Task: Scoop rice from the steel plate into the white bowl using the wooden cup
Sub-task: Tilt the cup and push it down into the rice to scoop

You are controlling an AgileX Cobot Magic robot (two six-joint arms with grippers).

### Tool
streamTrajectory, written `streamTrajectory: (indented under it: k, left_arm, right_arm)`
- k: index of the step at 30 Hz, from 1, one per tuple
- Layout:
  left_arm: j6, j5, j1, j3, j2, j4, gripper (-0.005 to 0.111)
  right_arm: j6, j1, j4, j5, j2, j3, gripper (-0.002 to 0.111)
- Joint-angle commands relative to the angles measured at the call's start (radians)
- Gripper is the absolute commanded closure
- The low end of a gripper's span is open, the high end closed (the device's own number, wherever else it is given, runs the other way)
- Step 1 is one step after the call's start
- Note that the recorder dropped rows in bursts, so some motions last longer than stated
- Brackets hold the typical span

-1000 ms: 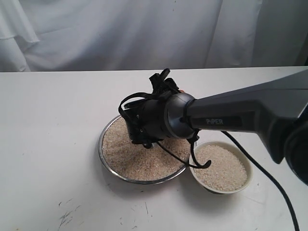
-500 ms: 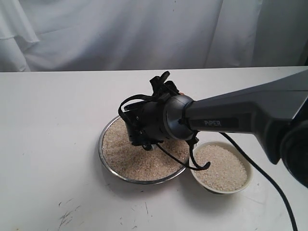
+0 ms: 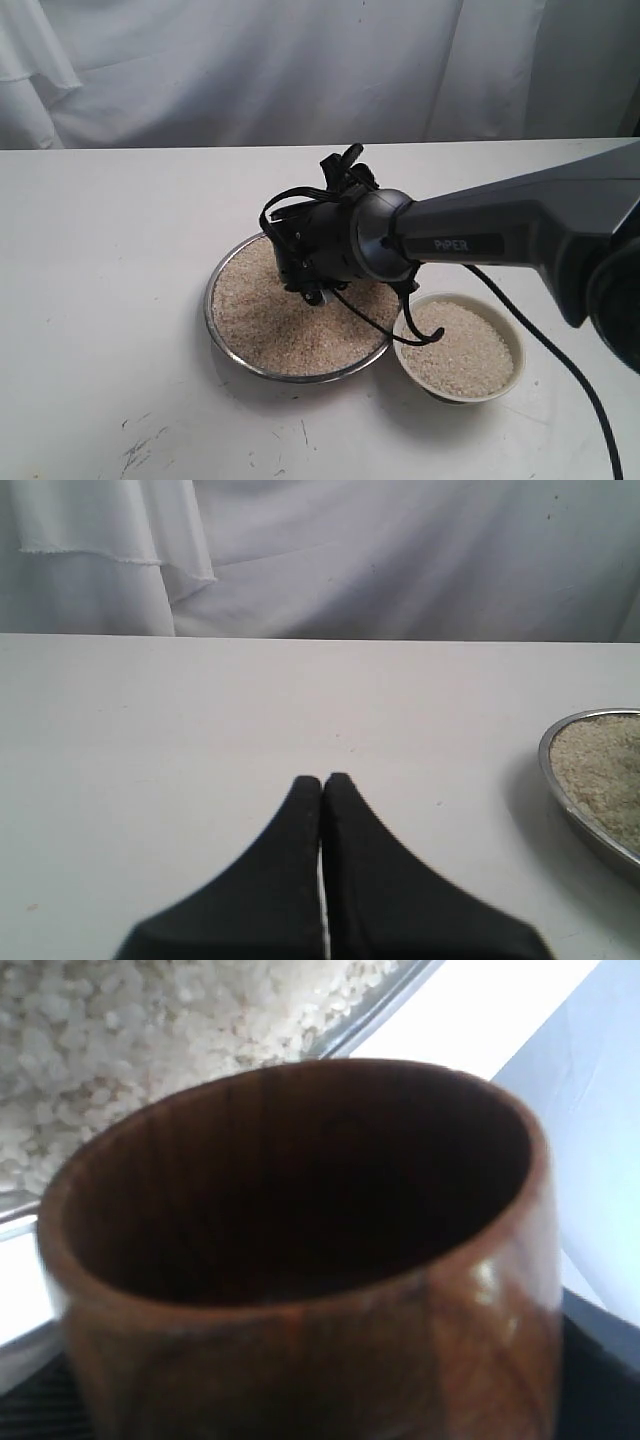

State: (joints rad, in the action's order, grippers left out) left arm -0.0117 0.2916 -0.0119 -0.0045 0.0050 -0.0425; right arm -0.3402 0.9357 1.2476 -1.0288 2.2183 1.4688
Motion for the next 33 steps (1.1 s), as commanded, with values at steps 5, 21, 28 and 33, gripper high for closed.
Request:
streamTrajectory:
  k: [5, 21, 28, 33]
  left_arm:
    - [0.003, -0.006, 0.002, 0.005, -0.005, -0.001, 0.107]
    - [0.003, -0.006, 0.002, 0.005, -0.005, -0.001, 0.107]
    - [0.003, -0.006, 0.002, 0.005, -0.005, -0.001, 0.107]
    - [0.003, -0.006, 0.002, 0.005, -0.005, -0.001, 0.107]
  right_arm:
    - [-0.005, -0.006, -0.027, 0.008, -0.006, 0.006, 0.108]
    - [-0.005, 0.001, -0.058, 0.002, 0.05, 0.006, 0.108]
    - [-0.001, 0.024, -0.05, 0.044, 0.075, 0.006, 0.108]
    - [0.003, 0.041, -0.033, 0.054, 0.075, 0.006, 0.108]
